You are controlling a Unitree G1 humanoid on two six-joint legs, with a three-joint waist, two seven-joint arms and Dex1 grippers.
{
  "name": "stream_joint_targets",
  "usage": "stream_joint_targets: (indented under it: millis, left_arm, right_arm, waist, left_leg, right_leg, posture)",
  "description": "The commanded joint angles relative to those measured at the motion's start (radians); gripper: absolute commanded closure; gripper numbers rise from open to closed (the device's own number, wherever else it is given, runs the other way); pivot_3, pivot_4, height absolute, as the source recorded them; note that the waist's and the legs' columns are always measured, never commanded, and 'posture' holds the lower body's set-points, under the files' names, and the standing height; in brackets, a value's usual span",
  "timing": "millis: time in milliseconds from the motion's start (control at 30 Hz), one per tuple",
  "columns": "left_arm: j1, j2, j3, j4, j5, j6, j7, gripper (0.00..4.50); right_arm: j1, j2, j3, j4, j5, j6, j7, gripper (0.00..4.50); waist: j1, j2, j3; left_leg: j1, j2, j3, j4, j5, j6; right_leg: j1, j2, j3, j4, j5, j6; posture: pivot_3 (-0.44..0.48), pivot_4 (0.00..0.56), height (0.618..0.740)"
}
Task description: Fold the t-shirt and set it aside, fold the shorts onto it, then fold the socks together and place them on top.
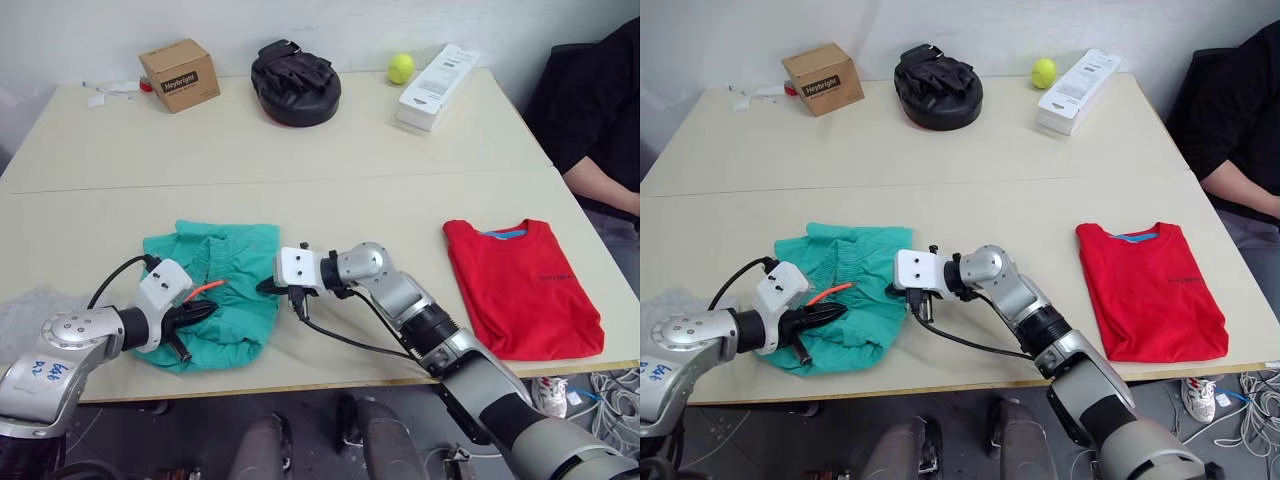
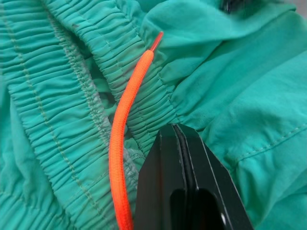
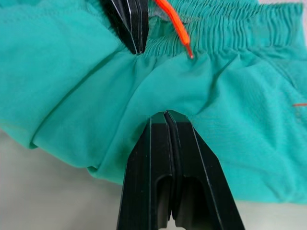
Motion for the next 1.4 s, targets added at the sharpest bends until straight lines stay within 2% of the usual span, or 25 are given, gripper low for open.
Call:
stream_joint_targets:
  millis: [33, 200, 300, 367, 467, 533, 600, 700, 767, 967, 1067, 1100, 1400]
  left_arm:
    - [0.034, -0.017, -0.023, 0.004, 0.023, 0.016, 0.021, 4.50]
    - [0.040, -0.027, -0.023, 0.003, 0.022, 0.007, 0.022, 4.50]
    - [0.040, -0.029, -0.022, 0.008, 0.021, -0.001, 0.022, 4.50]
    - [0.038, -0.032, -0.021, 0.016, 0.022, -0.011, 0.020, 4.50]
    - [0.038, -0.038, -0.019, 0.024, 0.023, -0.029, 0.018, 4.50]
    - [0.026, -0.043, -0.014, 0.033, 0.021, -0.038, 0.020, 4.50]
    - [0.015, -0.046, -0.012, 0.041, 0.018, -0.044, 0.019, 4.50]
    - [-0.002, -0.055, -0.014, 0.051, 0.021, -0.054, 0.020, 4.50]
    - [-0.006, -0.059, -0.019, 0.055, 0.026, -0.059, 0.021, 4.50]
    - [0.000, -0.069, -0.015, 0.040, 0.023, -0.058, 0.029, 4.50]
    - [0.009, -0.071, -0.008, 0.031, 0.021, -0.058, 0.029, 4.50]
    - [0.013, -0.071, -0.006, 0.030, 0.021, -0.059, 0.029, 4.50]
    - [0.021, -0.073, 0.006, 0.005, 0.017, -0.048, 0.039, 4.50]
  right_arm:
    - [-0.057, 0.030, -0.036, 0.065, -0.013, -0.029, -0.068, 4.48]
    - [-0.185, 0.034, -0.088, 0.312, -0.099, -0.045, -0.344, 4.48]
    - [-0.248, 0.030, -0.138, 0.421, -0.087, -0.052, -0.424, 4.48]
    - [-0.253, 0.036, -0.203, 0.401, -0.006, -0.020, -0.346, 4.48]
    - [-0.220, 0.036, -0.280, 0.276, 0.123, 0.118, -0.183, 4.48]
    - [-0.160, 0.003, -0.294, 0.079, 0.232, 0.354, -0.049, 4.48]
    - [-0.113, -0.032, -0.293, -0.082, 0.309, 0.575, 0.019, 4.48]
    - [-0.064, -0.084, -0.281, -0.243, 0.412, 0.899, 0.059, 3.95]
    - [-0.047, -0.095, -0.281, -0.288, 0.447, 1.021, 0.046, 3.31]
    - [-0.036, -0.052, -0.307, -0.235, 0.477, 1.172, -0.051, 1.21]
    - [-0.042, -0.002, -0.324, -0.171, 0.488, 1.182, -0.089, 0.17]
    - [-0.049, 0.025, -0.332, -0.136, 0.481, 1.171, -0.117, 0.05]
    - [-0.097, 0.248, -0.382, 0.052, 0.488, 1.153, -0.241, 0.05]
  waist:
    - [0.001, 0.000, 0.000]
    - [-0.001, 0.000, 0.000]
    - [-0.001, 0.000, 0.000]
    - [-0.001, 0.000, 0.000]
    - [0.000, 0.001, 0.000]
    - [0.001, 0.001, 0.000]
    - [0.002, 0.001, 0.000]
    - [0.004, 0.001, 0.000]
    - [0.004, 0.002, 0.000]
    - [0.004, 0.002, 0.000]
    - [0.003, 0.002, 0.000]
    - [0.003, 0.002, 0.000]
    - [-0.003, 0.005, -0.001]
  left_leg:
    - [0.000, 0.000, 0.000, 0.000, 0.000, 0.000]
    - [0.000, 0.000, 0.000, 0.000, 0.000, -0.001]
    - [0.000, 0.000, 0.000, 0.000, 0.002, -0.004]
    - [-0.001, 0.000, 0.000, 0.000, 0.002, -0.004]
    - [-0.001, 0.000, 0.000, 0.000, 0.002, -0.003]
    - [-0.001, 0.000, 0.000, 0.000, 0.002, -0.002]
    - [-0.001, 0.000, -0.001, 0.000, 0.000, 0.002]
    - [-0.001, 0.000, -0.002, 0.000, 0.000, 0.003]
    - [-0.001, 0.000, -0.002, 0.000, 0.000, 0.003]
    - [-0.001, 0.000, -0.002, 0.000, 0.000, 0.002]
    - [-0.001, -0.001, -0.002, 0.000, 0.000, 0.002]
    - [-0.001, -0.001, -0.002, 0.000, 0.000, 0.002]
    - [0.000, 0.000, -0.001, -0.004, 0.000, 0.001]
  right_leg:
    - [0.000, 0.000, 0.000, 0.000, 0.000, 0.000]
    - [0.000, 0.000, 0.000, 0.000, 0.000, 0.000]
    - [0.000, 0.000, 0.000, 0.000, 0.000, 0.000]
    - [0.000, -0.001, 0.000, 0.000, 0.000, 0.000]
    - [0.000, -0.001, 0.000, -0.001, 0.000, 0.000]
    - [0.000, -0.001, 0.000, -0.001, 0.000, 0.000]
    - [0.001, -0.001, 0.000, -0.001, 0.000, 0.000]
    - [0.001, -0.001, 0.000, 0.000, 0.000, 0.000]
    - [0.001, -0.001, 0.000, 0.000, 0.000, 0.000]
    - [0.000, -0.001, -0.001, 0.000, 0.000, 0.000]
    - [0.000, -0.001, -0.001, -0.001, 0.000, 0.000]
    - [0.000, -0.001, -0.001, -0.001, 0.000, 0.000]
    - [0.000, -0.001, -0.001, -0.001, 0.000, 0.000]
  posture:
    - [0.000, 0.150, 0.740]
    - [0.000, 0.150, 0.740]
    - [0.000, 0.150, 0.740]
    - [0.000, 0.150, 0.740]
    - [0.000, 0.150, 0.740]
    - [0.000, 0.150, 0.740]
    - [0.000, 0.150, 0.740]
    - [0.000, 0.150, 0.740]
    - [0.000, 0.150, 0.740]
    - [0.000, 0.150, 0.740]
    - [0.000, 0.150, 0.740]
    - [0.000, 0.150, 0.740]
    - [0.000, 0.150, 0.740]
